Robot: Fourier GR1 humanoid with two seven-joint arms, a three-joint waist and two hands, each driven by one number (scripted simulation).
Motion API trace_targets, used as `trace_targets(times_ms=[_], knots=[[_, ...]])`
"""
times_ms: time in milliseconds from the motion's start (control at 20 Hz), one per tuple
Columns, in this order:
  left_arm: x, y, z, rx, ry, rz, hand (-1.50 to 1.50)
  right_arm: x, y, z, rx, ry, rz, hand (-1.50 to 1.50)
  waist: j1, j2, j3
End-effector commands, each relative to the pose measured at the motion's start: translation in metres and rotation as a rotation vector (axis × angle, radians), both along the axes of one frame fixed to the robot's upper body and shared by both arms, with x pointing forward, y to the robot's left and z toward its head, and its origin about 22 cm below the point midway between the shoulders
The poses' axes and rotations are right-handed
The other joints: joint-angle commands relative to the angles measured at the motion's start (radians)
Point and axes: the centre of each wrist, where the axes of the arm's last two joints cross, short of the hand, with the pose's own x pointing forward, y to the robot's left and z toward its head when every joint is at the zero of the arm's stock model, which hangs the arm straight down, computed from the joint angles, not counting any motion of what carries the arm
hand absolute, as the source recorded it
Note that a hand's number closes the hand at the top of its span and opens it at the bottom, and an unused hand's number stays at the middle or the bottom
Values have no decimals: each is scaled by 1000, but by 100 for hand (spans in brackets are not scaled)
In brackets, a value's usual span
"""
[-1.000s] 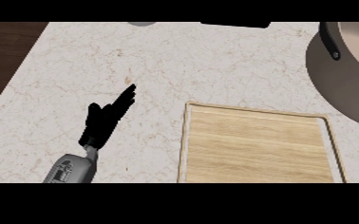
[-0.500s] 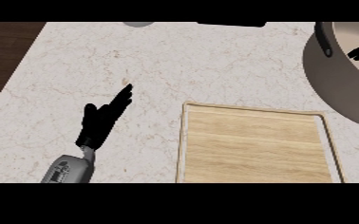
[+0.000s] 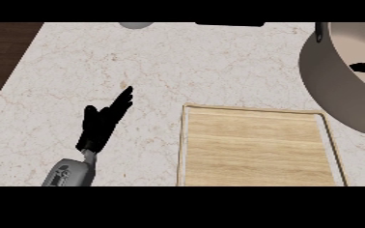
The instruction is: Pick the bell pepper from the tray and place it in the pot
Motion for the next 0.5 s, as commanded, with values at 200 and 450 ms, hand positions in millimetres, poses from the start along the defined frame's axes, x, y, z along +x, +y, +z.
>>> trace_targets(times_ms=[200, 450], knots=[[-11, 0, -13, -9, 5, 3, 0, -33, -50, 27, 327, -234, -220, -150, 0, 6, 0], [2, 9, 6, -9, -15, -18, 0, -65, -87, 56, 387, -289, -238, -150, 7, 10, 3]])
